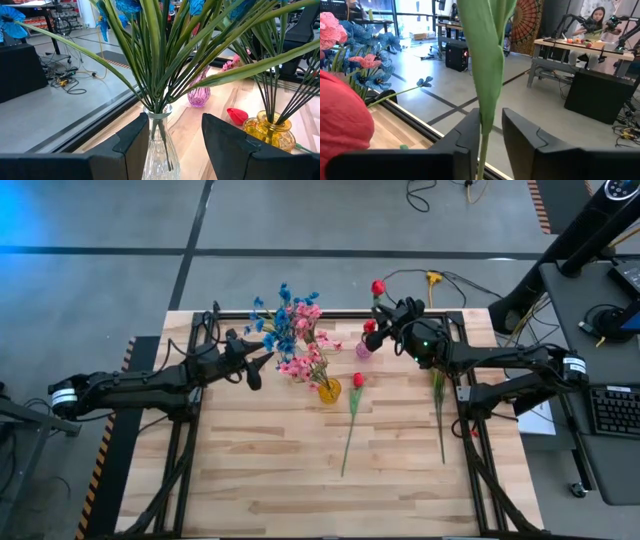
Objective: Sort flowers into vase by color
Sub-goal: Put the right red tulip into violet vase
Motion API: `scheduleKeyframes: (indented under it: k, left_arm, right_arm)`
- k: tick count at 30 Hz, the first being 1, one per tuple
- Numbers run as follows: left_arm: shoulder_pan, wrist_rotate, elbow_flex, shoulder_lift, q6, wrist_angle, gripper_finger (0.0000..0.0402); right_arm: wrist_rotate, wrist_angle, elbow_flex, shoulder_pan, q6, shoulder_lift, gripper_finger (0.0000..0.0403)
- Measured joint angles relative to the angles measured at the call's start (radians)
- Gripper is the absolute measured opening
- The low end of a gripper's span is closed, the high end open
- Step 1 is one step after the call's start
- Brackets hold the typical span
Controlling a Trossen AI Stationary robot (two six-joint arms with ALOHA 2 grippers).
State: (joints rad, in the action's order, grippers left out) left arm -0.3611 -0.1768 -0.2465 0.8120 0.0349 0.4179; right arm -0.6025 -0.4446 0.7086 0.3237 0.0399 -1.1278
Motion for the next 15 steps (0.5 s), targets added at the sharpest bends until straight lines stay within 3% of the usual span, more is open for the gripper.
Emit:
scheduleKeyframes:
  k: [15]
  left_arm:
    - [0.0,0.0,0.0,0.0,0.0,0.0,0.0167]
  right_arm:
    - [0.0,0.021,0.0,0.0,-0.006,0.0,0.0146]
